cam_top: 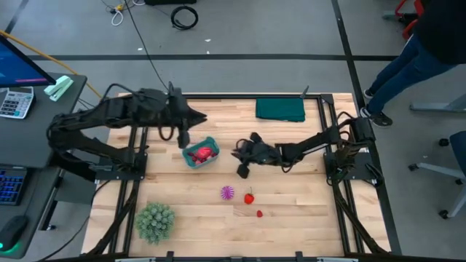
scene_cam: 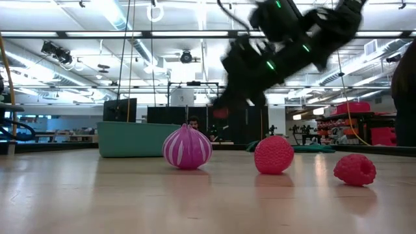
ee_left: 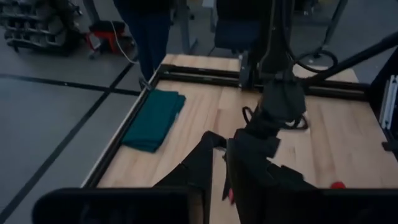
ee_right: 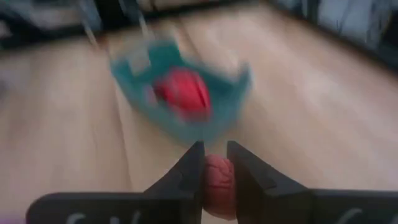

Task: Pick and placing Produce into tupperware
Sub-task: Put the pink peach into the blue bin, then put the violet onion into the blue bin

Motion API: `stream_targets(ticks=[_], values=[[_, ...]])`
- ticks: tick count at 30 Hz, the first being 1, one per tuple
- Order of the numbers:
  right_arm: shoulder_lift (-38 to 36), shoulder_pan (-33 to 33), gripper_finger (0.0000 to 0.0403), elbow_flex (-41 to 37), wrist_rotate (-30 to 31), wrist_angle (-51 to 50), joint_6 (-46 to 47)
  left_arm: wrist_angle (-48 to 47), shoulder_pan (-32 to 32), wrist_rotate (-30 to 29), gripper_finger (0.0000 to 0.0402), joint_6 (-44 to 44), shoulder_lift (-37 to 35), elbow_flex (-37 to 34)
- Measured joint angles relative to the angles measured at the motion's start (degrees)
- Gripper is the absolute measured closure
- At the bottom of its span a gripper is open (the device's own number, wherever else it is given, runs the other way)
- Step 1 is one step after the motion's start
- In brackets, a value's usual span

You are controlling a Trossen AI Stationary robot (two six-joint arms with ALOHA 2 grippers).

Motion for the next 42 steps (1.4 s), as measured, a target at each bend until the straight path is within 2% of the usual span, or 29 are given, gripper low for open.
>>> stream_targets(ticks=[5, 10, 17, 22, 27, 32, 37, 42], values=[[0.9, -0.5, 0.0339, 11.4, -4.2, -0.3, -7.4, -0.5, 0.0, -0.1, 0.0351, 0.1, -1.6, 0.0], [7.2, -0.5, 0.0339, 23.2, -7.9, -4.9, -12.5, -1.1, 0.0, -0.2, 0.035, 0.1, -1.6, -0.1], [22.1, -1.9, 0.0339, 35.0, -7.6, -12.8, -13.4, -4.1, 0.0, -0.2, 0.035, 0.1, -1.5, -0.3], [27.6, -3.9, 0.0338, 38.6, -4.4, -13.6, -13.1, -8.8, 0.0, -0.1, 0.0354, -0.7, -1.5, -0.3], [27.5, -5.8, 0.0326, 39.4, -7.7, -17.5, -12.8, -11.2, -0.2, -0.2, 0.0358, -2.3, -1.5, -0.3], [24.6, -6.6, 0.0287, 39.4, -11.0, -21.9, -11.2, -11.2, -0.2, -0.2, 0.0356, -2.4, -1.5, -0.3], [19.5, -6.0, 0.026, 39.4, -11.0, -32.9, -11.1, -11.4, -0.2, -0.2, 0.036, -3.0, -1.5, -0.3], [13.2, -4.7, 0.0256, 39.4, -11.1, -43.7, -10.8, -11.4, -0.2, -0.2, 0.0367, -3.0, -0.7, -0.3]])
